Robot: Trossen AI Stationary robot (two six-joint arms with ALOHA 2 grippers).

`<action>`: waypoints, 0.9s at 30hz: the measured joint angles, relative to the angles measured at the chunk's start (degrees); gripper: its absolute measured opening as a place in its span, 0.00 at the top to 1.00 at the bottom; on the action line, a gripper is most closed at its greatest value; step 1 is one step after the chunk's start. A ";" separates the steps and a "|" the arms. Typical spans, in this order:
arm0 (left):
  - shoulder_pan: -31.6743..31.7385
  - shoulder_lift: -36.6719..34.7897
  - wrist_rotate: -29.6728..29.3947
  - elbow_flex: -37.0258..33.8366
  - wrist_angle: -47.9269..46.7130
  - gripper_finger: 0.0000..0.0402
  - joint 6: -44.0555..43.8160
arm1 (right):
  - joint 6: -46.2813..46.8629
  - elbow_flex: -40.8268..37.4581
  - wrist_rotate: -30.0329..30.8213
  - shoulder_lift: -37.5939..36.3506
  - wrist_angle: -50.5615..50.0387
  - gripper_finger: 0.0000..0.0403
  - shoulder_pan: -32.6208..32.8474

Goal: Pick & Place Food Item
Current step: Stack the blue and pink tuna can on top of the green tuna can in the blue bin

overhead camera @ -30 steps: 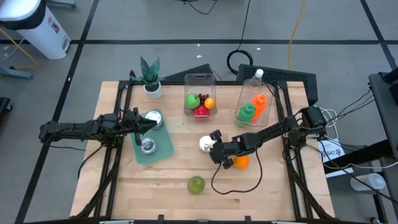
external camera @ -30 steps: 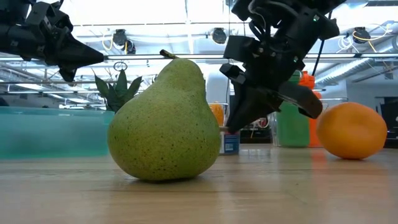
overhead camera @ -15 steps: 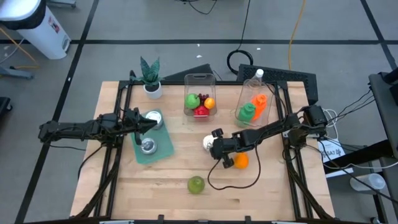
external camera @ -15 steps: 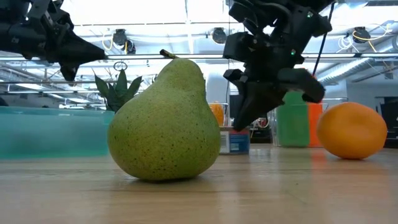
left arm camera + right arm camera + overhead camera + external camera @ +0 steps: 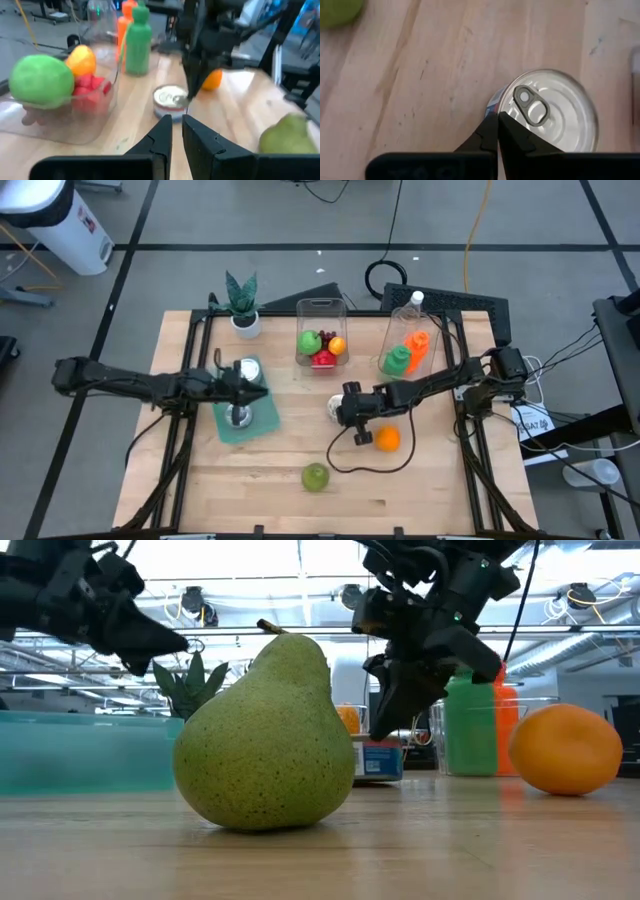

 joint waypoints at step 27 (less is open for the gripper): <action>-7.06 47.95 -2.85 15.04 26.04 0.18 27.49 | 15.51 0.18 -10.57 -4.47 1.95 1.00 -4.28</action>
